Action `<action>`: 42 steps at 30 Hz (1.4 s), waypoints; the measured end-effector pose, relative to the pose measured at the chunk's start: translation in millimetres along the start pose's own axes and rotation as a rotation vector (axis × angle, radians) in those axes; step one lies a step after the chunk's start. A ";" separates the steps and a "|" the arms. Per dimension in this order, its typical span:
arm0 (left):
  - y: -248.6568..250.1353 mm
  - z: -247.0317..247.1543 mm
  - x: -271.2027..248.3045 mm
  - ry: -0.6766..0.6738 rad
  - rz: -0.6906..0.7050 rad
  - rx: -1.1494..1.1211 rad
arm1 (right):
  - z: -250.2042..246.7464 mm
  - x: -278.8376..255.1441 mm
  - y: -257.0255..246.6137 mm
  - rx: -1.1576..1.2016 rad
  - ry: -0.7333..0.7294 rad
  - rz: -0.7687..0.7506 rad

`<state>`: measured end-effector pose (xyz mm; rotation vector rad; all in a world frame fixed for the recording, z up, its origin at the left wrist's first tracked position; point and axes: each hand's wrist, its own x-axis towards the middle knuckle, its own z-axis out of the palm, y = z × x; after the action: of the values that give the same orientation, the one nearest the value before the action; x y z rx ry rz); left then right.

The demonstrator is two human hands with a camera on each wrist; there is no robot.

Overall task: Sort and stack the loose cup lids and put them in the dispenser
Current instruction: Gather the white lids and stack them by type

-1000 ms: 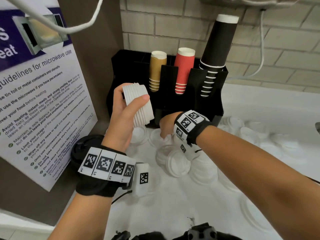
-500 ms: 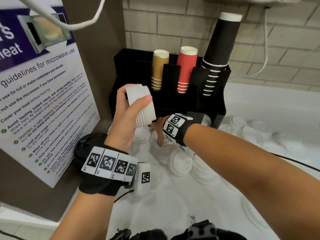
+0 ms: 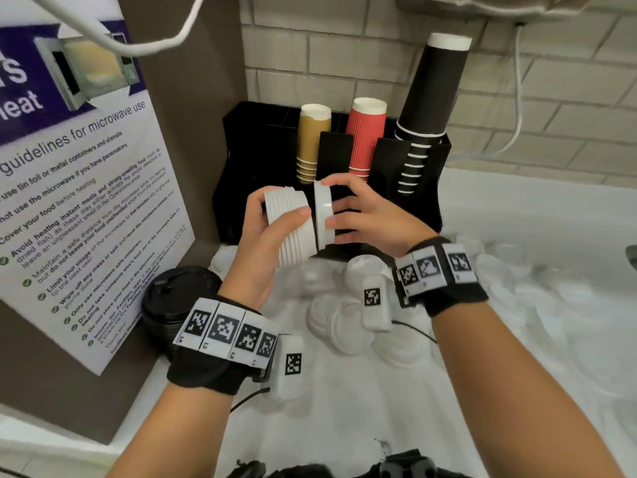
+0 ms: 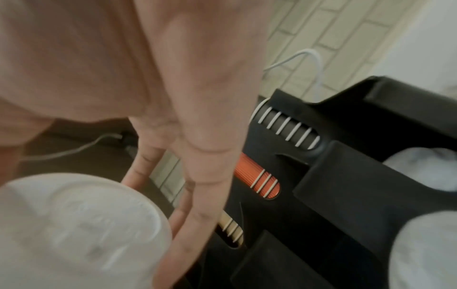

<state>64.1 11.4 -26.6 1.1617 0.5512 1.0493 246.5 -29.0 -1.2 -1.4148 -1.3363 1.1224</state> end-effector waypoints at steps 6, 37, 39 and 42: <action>-6.8 15.9 -3.5 -0.060 -0.047 0.011 | 19.5 -41.0 14.0 0.178 0.110 -0.165; 6.5 1.2 -3.4 0.043 0.043 -0.044 | 56.5 -23.6 45.8 -1.367 -0.511 0.300; 6.6 0.7 -4.8 0.035 0.041 -0.033 | 58.4 -20.2 47.2 -1.426 -0.533 0.293; 8.0 -1.9 -5.5 0.040 0.044 -0.041 | 54.0 -12.9 41.1 -1.425 -0.543 0.305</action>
<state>57.1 7.6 -20.6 1.1236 0.5349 1.1187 202.6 -43.5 -52.6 -2.4343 -2.6351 0.6585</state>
